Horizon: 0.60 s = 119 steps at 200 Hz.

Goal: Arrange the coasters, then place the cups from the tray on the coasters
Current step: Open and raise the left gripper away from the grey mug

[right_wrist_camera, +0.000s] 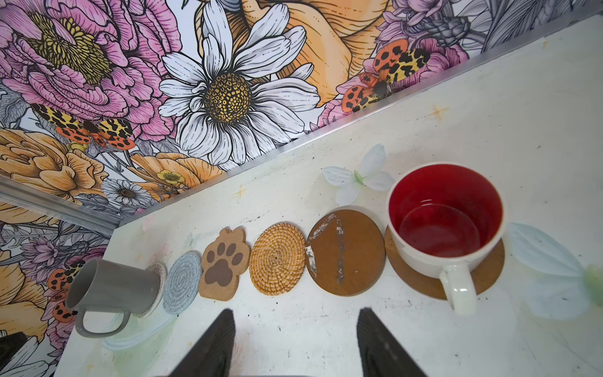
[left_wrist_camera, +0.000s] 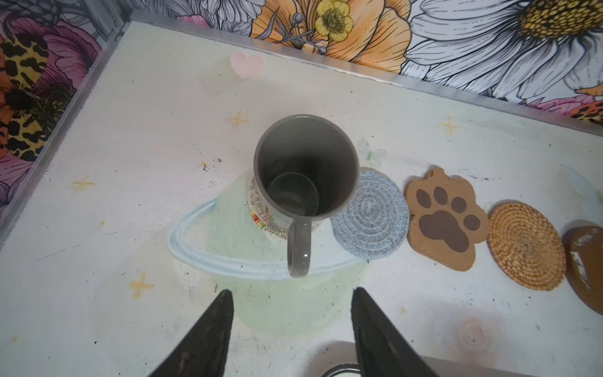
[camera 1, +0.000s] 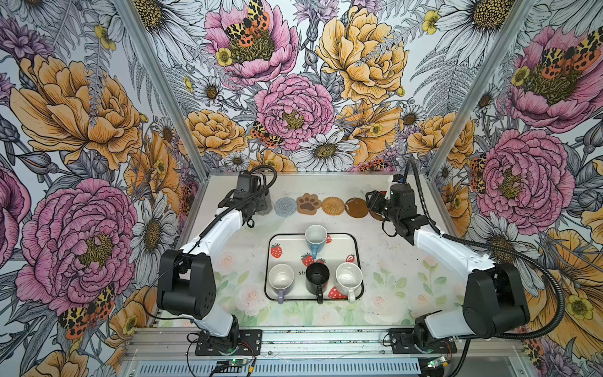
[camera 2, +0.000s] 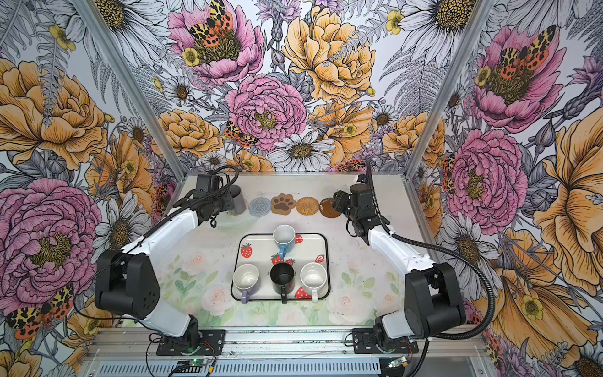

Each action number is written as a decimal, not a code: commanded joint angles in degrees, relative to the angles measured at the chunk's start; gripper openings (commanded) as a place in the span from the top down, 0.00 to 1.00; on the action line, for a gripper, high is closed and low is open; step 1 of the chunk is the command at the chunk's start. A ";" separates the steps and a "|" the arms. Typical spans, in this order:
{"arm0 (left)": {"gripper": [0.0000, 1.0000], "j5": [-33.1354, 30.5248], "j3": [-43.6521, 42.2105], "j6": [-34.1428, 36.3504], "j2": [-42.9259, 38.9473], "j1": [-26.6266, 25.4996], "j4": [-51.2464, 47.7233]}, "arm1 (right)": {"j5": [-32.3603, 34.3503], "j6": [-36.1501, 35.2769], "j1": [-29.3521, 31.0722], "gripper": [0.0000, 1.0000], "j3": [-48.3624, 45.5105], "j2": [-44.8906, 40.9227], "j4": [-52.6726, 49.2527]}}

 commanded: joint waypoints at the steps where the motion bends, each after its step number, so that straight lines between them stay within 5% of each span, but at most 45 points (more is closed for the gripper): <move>1: 0.38 -3.13 -1.18 -0.24 -3.20 -3.08 0.86 | -0.10 0.56 0.70 0.38 1.52 -1.81 -0.08; 27: 0.35 -7.32 -2.98 -2.38 -8.18 -6.42 1.52 | 0.46 -0.08 1.38 0.38 1.75 -1.98 -0.18; 119: 0.22 -4.56 -13.95 -6.30 -26.67 -13.21 11.80 | 3.89 -2.35 5.96 0.38 6.54 -1.41 -4.64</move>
